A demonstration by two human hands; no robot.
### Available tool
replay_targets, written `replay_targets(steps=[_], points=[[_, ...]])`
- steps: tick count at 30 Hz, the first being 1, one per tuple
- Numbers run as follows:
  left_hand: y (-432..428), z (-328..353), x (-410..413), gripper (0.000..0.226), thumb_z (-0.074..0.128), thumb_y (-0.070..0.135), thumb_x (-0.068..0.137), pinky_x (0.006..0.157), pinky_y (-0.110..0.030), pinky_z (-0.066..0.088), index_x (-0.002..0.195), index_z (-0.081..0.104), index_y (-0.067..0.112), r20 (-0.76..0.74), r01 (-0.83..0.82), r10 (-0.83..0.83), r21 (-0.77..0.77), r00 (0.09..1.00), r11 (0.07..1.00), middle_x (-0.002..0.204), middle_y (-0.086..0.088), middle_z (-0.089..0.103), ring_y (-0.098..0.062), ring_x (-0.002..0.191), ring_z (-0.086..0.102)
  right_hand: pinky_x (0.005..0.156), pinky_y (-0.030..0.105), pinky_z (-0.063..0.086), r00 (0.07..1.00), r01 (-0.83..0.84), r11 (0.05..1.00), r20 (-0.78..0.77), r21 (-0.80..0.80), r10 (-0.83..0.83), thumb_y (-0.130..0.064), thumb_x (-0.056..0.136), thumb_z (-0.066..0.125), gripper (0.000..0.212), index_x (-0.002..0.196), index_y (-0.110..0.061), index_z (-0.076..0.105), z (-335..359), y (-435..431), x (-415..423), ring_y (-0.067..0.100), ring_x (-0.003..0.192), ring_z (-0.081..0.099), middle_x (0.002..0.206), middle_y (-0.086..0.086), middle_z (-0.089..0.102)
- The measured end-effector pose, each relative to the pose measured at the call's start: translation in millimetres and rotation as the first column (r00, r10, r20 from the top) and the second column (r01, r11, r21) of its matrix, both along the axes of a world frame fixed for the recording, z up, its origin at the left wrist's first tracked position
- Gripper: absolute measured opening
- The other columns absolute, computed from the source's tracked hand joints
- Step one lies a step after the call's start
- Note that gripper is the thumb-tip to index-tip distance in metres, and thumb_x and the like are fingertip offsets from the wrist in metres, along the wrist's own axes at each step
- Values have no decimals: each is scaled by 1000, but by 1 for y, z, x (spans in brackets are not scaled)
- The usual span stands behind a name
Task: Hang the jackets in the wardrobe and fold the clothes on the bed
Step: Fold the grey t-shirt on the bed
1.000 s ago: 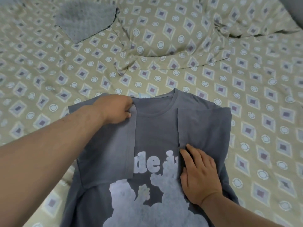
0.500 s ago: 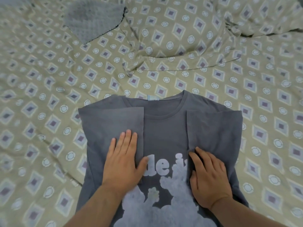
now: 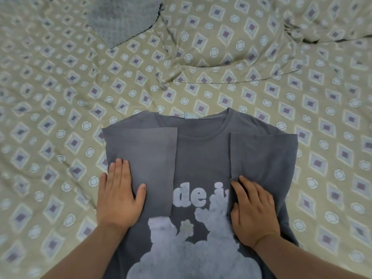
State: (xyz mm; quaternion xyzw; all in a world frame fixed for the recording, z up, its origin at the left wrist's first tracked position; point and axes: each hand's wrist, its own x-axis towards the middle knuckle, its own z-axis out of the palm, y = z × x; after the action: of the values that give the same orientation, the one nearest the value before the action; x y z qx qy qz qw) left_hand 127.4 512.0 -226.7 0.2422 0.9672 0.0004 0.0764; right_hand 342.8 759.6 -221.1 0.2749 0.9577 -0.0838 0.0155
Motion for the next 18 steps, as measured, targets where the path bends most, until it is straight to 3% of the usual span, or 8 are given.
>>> replay_targets(steps=[11,18], points=[[2,-1,0,84,18,58,90,122,-46,10,156,17,6,-16,-8,8,14,1000,1000,163,-15,17,-30,150,13,101,52,44,999,-10,1000,53,-28,12,-57,84,40,66,133,-16,56,0,2,5,33,120,55,138,9,56],[2,5,12,77,17,47,92,123,-45,8,155,21,2,-30,18,-17,32,999,999,162,-17,19,-31,150,15,109,49,33,989,-51,999,137,-5,51,-56,90,25,70,145,-15,41,0,-2,3,32,135,38,152,10,39]])
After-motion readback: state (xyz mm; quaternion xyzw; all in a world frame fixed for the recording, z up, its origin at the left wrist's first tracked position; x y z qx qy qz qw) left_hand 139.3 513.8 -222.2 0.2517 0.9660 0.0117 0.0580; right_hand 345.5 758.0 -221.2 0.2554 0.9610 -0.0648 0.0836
